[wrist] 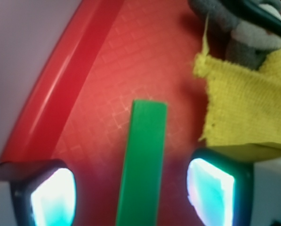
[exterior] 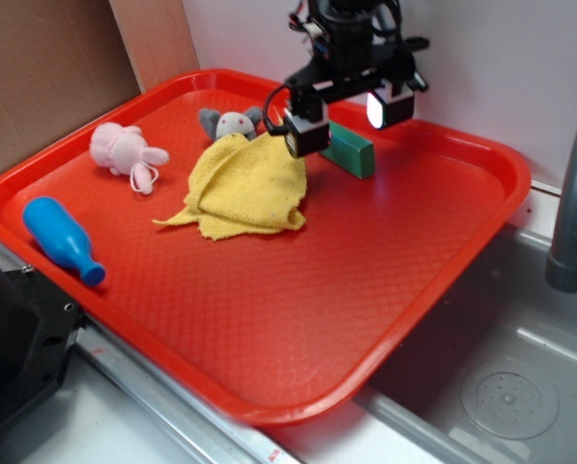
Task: Grab the green block.
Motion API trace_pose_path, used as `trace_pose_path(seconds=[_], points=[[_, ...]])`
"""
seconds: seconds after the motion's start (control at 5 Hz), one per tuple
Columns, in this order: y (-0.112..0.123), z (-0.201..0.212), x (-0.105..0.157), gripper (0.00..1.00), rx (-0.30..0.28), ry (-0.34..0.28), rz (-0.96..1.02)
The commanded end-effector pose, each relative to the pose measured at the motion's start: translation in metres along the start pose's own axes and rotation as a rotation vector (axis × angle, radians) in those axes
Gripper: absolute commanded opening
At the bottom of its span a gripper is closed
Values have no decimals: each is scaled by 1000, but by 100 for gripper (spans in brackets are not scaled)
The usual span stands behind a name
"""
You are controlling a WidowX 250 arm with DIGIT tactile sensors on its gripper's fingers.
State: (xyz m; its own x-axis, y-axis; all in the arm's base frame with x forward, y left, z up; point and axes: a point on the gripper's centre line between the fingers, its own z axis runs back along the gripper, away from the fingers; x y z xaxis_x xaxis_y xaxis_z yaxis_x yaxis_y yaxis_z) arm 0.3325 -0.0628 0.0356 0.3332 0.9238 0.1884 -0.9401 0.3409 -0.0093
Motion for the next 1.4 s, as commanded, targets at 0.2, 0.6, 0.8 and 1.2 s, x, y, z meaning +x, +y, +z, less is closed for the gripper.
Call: trace_pose_path(seconds=[0.2, 0.6, 0.8, 1.2], points=[[-21, 18, 10, 0, 41, -136, 57], [-19, 17, 12, 0, 49, -136, 71], [-17, 27, 11, 0, 9, -63, -29], [25, 87, 29, 0, -162, 166, -324]])
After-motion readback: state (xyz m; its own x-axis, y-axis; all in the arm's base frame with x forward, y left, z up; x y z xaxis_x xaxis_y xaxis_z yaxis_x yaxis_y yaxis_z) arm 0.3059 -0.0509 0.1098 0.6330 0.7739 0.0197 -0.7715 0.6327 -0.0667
